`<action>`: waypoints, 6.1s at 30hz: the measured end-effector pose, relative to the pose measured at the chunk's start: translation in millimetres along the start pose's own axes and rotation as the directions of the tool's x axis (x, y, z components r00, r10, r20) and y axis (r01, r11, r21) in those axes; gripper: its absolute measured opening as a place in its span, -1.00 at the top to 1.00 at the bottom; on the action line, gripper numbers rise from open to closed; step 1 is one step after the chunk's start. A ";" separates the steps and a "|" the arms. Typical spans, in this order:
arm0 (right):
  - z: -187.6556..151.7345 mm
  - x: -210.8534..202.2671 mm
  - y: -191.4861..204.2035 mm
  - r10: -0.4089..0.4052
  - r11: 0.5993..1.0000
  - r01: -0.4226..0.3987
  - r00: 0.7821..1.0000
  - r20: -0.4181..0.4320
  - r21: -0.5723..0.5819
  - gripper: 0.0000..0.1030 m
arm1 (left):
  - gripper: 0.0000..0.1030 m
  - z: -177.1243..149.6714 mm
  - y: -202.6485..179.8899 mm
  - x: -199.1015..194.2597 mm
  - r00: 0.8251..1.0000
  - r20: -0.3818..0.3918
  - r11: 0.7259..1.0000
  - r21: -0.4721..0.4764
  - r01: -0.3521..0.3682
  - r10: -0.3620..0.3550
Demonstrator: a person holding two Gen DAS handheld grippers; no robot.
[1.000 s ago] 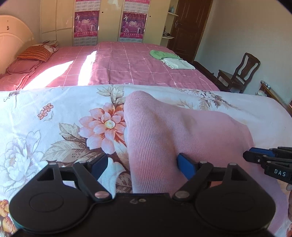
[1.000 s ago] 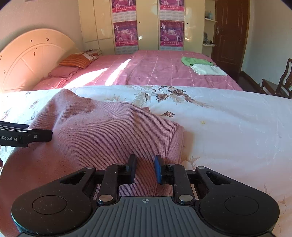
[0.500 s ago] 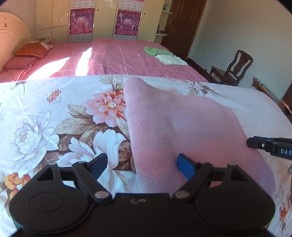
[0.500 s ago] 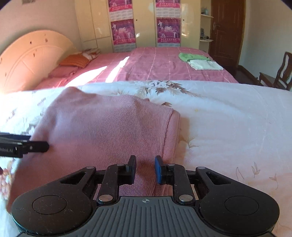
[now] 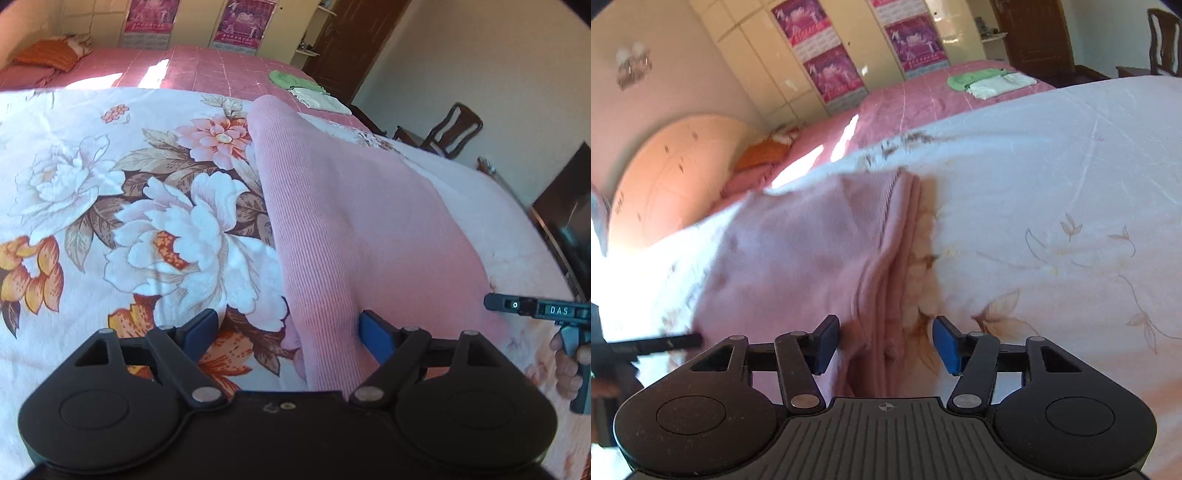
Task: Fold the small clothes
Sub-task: 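Open the right tool and press the folded bundle flat with both tools, then grasp the strip end with the right tool and fold it over toward the left tool, then lay the folded end down and press the bundle flat with both open tools, then withdraw both tools from the folded pink sweatshirt, closing the right tool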
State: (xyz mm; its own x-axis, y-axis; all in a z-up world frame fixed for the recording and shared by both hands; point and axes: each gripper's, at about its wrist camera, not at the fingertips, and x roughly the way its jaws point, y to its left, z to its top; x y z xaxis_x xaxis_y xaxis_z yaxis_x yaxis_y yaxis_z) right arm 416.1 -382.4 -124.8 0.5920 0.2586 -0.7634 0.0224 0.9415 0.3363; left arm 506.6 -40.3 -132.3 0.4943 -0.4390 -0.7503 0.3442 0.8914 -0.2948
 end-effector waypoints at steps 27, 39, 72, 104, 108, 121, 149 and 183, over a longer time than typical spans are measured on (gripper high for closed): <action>54.9 47.6 -61.1 0.422 0.881 -0.393 0.905 -0.062 0.264 -0.01 | -0.52 50.6 26.7 54.8 0.954 -0.017 0.940 -0.177 0.293 -0.301; 55.0 60.1 -4.7 0.264 0.963 -0.263 0.964 -0.020 0.061 0.44 | 0.12 62.5 0.1 66.8 0.975 -0.014 0.973 -0.068 0.221 -0.222; 12.4 38.9 338.4 0.190 0.926 -0.153 0.979 0.075 -0.345 0.63 | 0.41 30.5 133.6 -139.0 0.986 0.100 0.991 0.011 0.132 -0.132; -9.2 107.2 349.4 0.224 0.964 -0.212 0.973 0.061 -0.161 0.54 | 0.04 -5.1 259.4 -167.7 0.963 0.215 0.980 -0.078 0.181 -0.161; -18.9 131.1 378.4 0.118 0.929 -0.113 0.993 -0.007 -0.352 0.55 | 0.08 -3.5 253.6 -124.8 0.976 0.142 0.979 -0.103 0.178 -0.162; -30.4 122.1 365.7 0.030 0.943 -0.035 0.999 -0.021 -0.331 0.51 | 0.04 -25.5 276.1 -149.0 0.962 0.178 0.947 -0.209 0.243 -0.208; -106.6 31.7 376.7 0.082 0.907 -0.065 0.996 0.022 -0.417 0.58 | -0.27 -136.2 210.3 -217.3 0.978 0.159 0.983 -0.145 -0.110 0.133; -150.7 21.5 308.8 0.290 0.954 -0.291 0.957 0.019 0.072 0.38 | -0.60 -259.3 129.6 -291.9 0.864 0.193 0.871 -0.273 -0.408 0.465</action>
State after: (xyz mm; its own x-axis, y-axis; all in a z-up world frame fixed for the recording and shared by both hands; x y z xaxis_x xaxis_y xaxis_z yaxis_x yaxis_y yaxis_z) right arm 314.3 -53.5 -120.5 0.5884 0.5165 -0.6221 -0.0927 0.8074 0.5827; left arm 200.0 232.6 -104.9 0.7409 0.0138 -0.6715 -0.1197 0.9865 -0.1118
